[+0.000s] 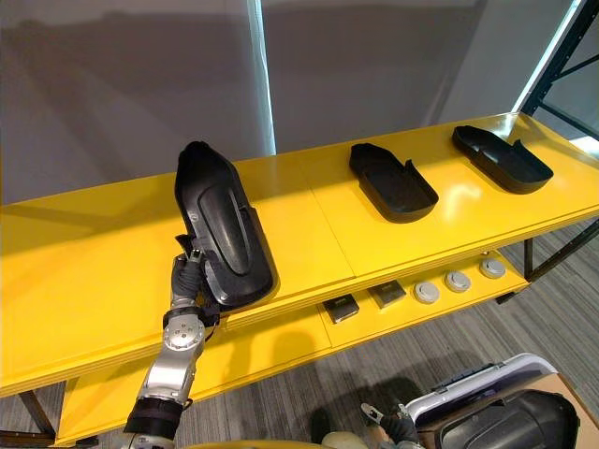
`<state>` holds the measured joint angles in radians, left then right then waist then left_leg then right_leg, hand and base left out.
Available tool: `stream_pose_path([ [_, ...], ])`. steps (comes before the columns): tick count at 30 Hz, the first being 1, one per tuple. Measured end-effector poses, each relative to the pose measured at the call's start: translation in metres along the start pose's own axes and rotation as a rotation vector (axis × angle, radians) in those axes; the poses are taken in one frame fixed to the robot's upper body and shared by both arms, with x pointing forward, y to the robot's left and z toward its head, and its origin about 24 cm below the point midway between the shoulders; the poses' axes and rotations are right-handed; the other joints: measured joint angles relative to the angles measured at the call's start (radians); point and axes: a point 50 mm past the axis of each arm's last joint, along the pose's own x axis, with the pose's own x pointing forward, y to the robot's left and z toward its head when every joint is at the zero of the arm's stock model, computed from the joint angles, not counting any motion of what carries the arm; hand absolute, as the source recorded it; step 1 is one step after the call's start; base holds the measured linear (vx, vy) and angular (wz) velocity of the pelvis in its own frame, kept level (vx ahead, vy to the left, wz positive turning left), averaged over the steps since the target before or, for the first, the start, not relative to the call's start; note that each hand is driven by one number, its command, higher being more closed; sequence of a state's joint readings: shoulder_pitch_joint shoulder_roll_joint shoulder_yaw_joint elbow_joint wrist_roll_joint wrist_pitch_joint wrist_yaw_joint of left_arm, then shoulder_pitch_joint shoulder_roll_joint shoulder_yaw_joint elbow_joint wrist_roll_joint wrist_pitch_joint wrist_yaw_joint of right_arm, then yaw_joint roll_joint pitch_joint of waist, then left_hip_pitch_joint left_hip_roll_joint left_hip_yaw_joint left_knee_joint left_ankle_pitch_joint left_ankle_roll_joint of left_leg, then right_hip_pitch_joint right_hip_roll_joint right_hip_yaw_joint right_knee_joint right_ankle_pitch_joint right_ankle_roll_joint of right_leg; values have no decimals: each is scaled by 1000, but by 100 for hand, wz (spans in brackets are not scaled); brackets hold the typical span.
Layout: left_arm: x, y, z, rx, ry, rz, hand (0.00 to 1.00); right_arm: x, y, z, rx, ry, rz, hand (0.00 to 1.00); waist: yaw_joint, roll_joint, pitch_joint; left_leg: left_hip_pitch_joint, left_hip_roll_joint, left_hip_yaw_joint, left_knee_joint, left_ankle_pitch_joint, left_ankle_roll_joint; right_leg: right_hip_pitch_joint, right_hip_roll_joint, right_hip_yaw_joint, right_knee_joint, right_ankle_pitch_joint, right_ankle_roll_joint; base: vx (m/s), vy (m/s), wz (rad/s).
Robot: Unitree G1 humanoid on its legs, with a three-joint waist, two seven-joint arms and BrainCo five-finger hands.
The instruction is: Walk over and take plastic housings, then place them on the shelf
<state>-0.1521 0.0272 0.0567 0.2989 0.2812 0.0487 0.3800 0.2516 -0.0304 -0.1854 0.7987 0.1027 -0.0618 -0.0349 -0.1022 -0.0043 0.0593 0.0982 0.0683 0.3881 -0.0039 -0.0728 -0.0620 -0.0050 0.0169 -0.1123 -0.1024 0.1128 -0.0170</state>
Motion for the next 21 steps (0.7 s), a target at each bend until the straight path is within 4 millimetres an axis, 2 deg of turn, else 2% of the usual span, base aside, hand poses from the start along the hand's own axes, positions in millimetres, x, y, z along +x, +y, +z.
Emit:
stream_pose_path([
  [7, 29, 25, 5, 49, 33, 108, 100, 1, 2, 3, -56, -9, 35, 0, -23, -8, 3, -5, -9, 0, -21, 10, 2, -17, -2, 6, -1, 7, 8, -7, 8, -1],
  [8, 31, 27, 6, 49, 35, 114, 0, 1, 2, 3, -56, -9, 35, 0, -23, -8, 3, -6, -10, 0, -21, 14, 5, -19, -2, 6, -1, 9, 7, 0, 0, 0],
  [10, 38, 30, 9, 58, 41, 134, 0, 1, 2, 3, -61, -10, 36, 0, -24, -9, 4, -5, -13, -1, -26, 15, 6, -20, -3, 6, -1, 17, -4, 16, 36, 1],
  [15, 51, 40, 13, 70, 58, 173, 0, 2, 3, 5, -66, -15, 41, 0, -35, -12, 8, -4, -16, -3, -28, 15, 7, -21, -4, 7, -1, 17, -5, 10, 22, 0],
  [17, 56, 47, 13, 74, 74, 199, 0, 3, 5, 7, -68, -23, 47, 0, -48, -13, 15, -4, -17, -3, -28, 15, 7, -21, -4, 9, -1, 17, -5, 0, 0, 0],
  [21, 63, 50, 20, 60, 64, 211, 0, 3, 5, 9, -70, -28, 48, 0, -48, -14, 28, -8, -17, -3, -28, 15, 7, -26, -4, 11, -1, 18, -4, 0, 0, 0],
])
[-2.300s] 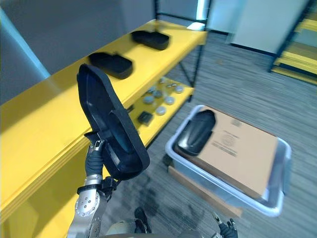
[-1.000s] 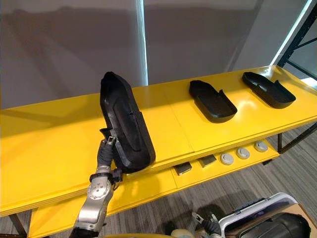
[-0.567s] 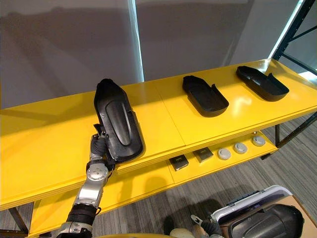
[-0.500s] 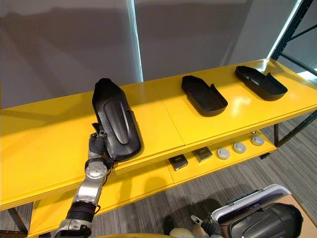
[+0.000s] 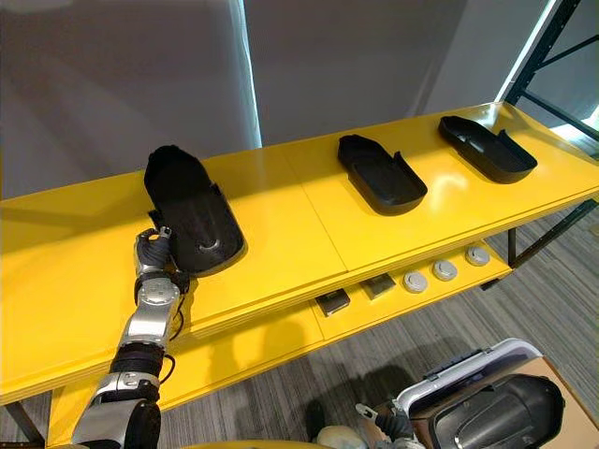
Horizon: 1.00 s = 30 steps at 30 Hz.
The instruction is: Walk over and take plastic housings, then place them on the shelf
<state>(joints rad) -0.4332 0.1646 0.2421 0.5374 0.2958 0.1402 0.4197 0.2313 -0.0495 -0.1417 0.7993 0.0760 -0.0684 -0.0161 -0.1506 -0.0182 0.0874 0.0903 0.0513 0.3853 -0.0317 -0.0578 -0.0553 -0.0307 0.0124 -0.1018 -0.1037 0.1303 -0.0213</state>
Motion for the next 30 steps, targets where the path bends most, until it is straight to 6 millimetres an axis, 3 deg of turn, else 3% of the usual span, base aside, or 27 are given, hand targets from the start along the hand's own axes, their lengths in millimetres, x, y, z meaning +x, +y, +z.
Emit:
stream_pose_path([
  [12, 4, 1, 5, -28, 0, 6, 0, 0, -2, 1, 0, -3, -5, 0, -1, 9, 6, -7, -1, -1, 0, 0, 0, -6, 0, 0, 0, 1, -1, 0, 0, 0],
  [30, 10, 12, 26, 7, -164, -32, 0, 0, -7, -3, -11, 14, -15, 0, 0, 21, 14, 5, -1, -11, 1, 0, 0, 9, -1, -9, 0, 0, 0, 0, 0, 1],
])
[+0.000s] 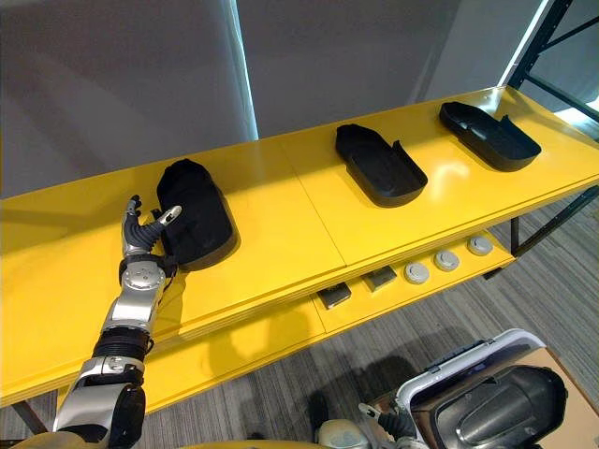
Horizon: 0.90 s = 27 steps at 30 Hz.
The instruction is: Walk over and take plastic housings, then place them on the shelf
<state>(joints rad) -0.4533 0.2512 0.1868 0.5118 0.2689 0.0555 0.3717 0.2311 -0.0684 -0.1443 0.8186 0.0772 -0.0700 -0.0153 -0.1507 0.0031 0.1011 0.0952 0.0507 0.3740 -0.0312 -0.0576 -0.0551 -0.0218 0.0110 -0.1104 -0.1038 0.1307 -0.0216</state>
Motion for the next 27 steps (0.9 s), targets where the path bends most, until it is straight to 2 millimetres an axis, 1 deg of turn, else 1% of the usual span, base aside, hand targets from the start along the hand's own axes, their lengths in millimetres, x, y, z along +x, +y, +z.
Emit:
stream_pose_path([
  [3, -2, 6, 13, -22, -66, 28, 0, 0, 0, 0, -1, -1, -1, 0, 0, 3, 2, -1, 0, -7, -1, 2, 3, 1, -1, -7, 0, 0, 0, 0, 1, 7],
  [5, -14, 9, 29, -48, -161, 48, 0, 0, -2, 1, -3, -1, -4, 0, 0, 10, 6, -2, -3, -19, -6, 8, 11, 3, -3, -23, 0, -1, 1, -1, 12, 13],
  [6, -19, 8, 31, -59, -185, 46, 100, 0, -2, 1, -5, -2, -5, 0, 1, 12, 7, -3, -4, -22, -6, 9, 13, 4, -5, -24, 0, -1, 1, -2, 26, 17],
  [9, -49, 0, 38, -113, -270, 13, 100, 1, -4, 3, -10, -5, -7, 0, 3, 19, 10, -6, -11, -36, -8, 10, 14, 5, -13, -32, 0, -2, 3, -13, 41, 14],
  [11, -67, -8, 35, -120, -293, -41, 100, 2, -4, 1, -11, 5, -9, 0, 3, 19, 10, -6, -16, -49, -11, 12, 17, 10, -19, -45, 0, -3, 5, -27, 43, 17],
  [12, -72, -10, 34, -117, -301, -61, 100, 2, -4, 1, -11, 6, -9, 0, 3, 19, 10, -7, -17, -53, -13, 12, 18, 10, -20, -49, 0, -4, 6, -36, 46, 18],
  [14, -92, -21, 31, -94, -340, -156, 100, 1, -5, -1, -11, 10, -11, 0, 7, 19, 10, -7, -21, -59, -21, 15, 21, 11, -24, -55, -1, -5, 7, -33, 32, 13],
  [17, -108, -32, 24, -65, -350, -253, 100, 1, -5, -1, -12, 14, -11, 0, 10, 19, 10, -10, -23, -65, -21, 15, 20, 10, -27, -59, -1, -12, 18, -27, 17, 7],
  [18, -111, -35, 24, -55, -353, -275, 100, 1, -5, -2, -13, 15, -11, 0, 12, 19, 10, -12, -23, -65, -21, 15, 20, 8, -27, -59, -1, -12, 18, 0, 0, 0],
  [20, -119, -47, 24, -27, -373, -347, 100, 1, -5, -3, -16, 21, -11, 0, 27, 19, 9, -19, -23, -66, -21, 16, 19, 1, -27, -62, -1, -13, 19, 0, 0, 0],
  [23, -126, -59, 20, 17, -377, -397, 100, 1, -4, -3, -26, 22, -8, 0, 27, 19, 9, -21, -22, -72, -23, 16, 18, 0, -27, -71, -1, -14, 20, 8, 0, 6],
  [25, -128, -67, 12, 48, -352, -430, 100, 1, -4, -3, -27, 21, -9, 0, 25, 19, 9, -22, -22, -73, -25, 19, 23, -1, -26, -73, -1, -13, 19, 0, 0, 0],
  [27, -130, -71, 6, 80, -340, -451, 100, 2, -4, -2, -27, 20, -10, 0, 24, 18, 9, -22, -22, -73, -26, 19, 23, -2, -26, -72, -1, -13, 20, 0, 0, 0],
])
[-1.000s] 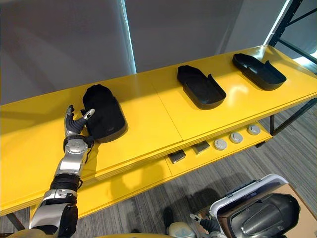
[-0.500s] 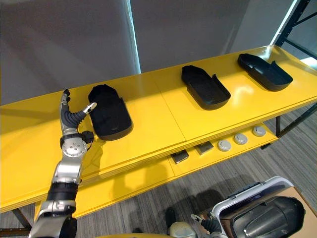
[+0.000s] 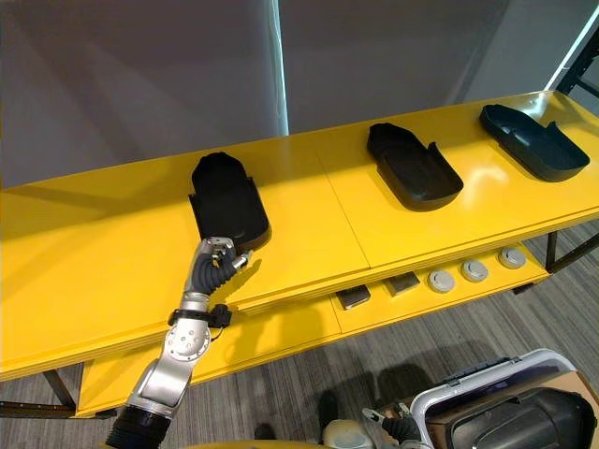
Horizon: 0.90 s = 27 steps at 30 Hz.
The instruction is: Walk over and take plastic housings, then place them on the shelf
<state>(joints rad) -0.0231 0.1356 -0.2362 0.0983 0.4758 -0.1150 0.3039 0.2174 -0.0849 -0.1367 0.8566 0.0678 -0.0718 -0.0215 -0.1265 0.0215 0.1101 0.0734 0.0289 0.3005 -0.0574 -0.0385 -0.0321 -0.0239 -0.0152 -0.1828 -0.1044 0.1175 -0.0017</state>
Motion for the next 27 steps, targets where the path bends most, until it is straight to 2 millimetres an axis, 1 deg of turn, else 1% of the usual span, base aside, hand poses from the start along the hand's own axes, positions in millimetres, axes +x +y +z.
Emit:
stream_pose_path([
  [2, -2, -7, -8, 19, 37, -30, 100, 0, 0, 1, 0, -3, 0, 0, -4, -2, -1, 0, -1, 1, -2, 0, 0, -1, 0, 1, 0, 0, 0, 0, 0, 0],
  [3, -1, -8, -8, 20, 41, -31, 100, 1, 0, 1, 0, -4, 0, 0, -4, -2, -1, 0, -1, 1, -2, 0, 0, -1, 0, 1, 0, 0, 0, 0, 0, 0],
  [6, 9, -8, -8, 34, 40, -28, 100, 2, 1, 4, -1, -10, 1, 0, -4, -7, -4, 2, -2, 4, -2, 0, 0, -1, -1, 4, -1, 0, 0, -6, 3, -1],
  [9, 17, -8, -8, 51, 43, -25, 100, 3, 2, 8, -1, -20, 4, 0, -15, -9, -5, 3, -2, 9, -2, -1, 0, -1, 0, 9, -1, 0, 0, -24, 6, -4],
  [10, 19, -7, -9, 66, 47, -18, 100, 3, 3, 9, -1, -23, 6, 0, -24, -9, -5, 4, -2, 12, -2, -1, 0, -2, 0, 13, -1, 0, 0, -27, 4, -13],
  [14, 31, -2, -10, 100, 59, 9, 100, 3, 3, 9, -1, -23, 5, 0, -25, -9, -5, 0, 1, 40, -2, -5, -4, -16, 5, 40, -1, 4, 0, -34, -2, -19],
  [18, 38, 2, -11, 101, 76, 31, 100, 3, 3, 9, -1, -22, 6, 0, -29, -10, -4, 4, 6, 51, -3, -5, -4, -17, 11, 49, -1, 4, 0, -18, -11, -10],
  [20, 39, 3, -12, 101, 80, 34, 100, 3, 4, 9, 0, -22, 6, 0, -32, -10, -4, 4, 7, 52, -3, -5, -4, -17, 12, 49, -1, 4, 0, 0, 0, 0],
  [24, 39, 4, -13, 102, 85, 53, 100, 4, 5, 10, 3, -24, 8, 0, -51, -11, -5, 5, 6, 54, -8, -5, -4, -19, 12, 50, -1, 4, 0, 0, 0, 0],
  [27, 39, 4, -13, 100, 87, 53, 100, 4, 6, 9, 6, -23, 9, 0, -52, -15, -7, 7, 6, 57, -10, -5, -4, -19, 12, 52, -1, 4, 0, -6, 7, -2],
])
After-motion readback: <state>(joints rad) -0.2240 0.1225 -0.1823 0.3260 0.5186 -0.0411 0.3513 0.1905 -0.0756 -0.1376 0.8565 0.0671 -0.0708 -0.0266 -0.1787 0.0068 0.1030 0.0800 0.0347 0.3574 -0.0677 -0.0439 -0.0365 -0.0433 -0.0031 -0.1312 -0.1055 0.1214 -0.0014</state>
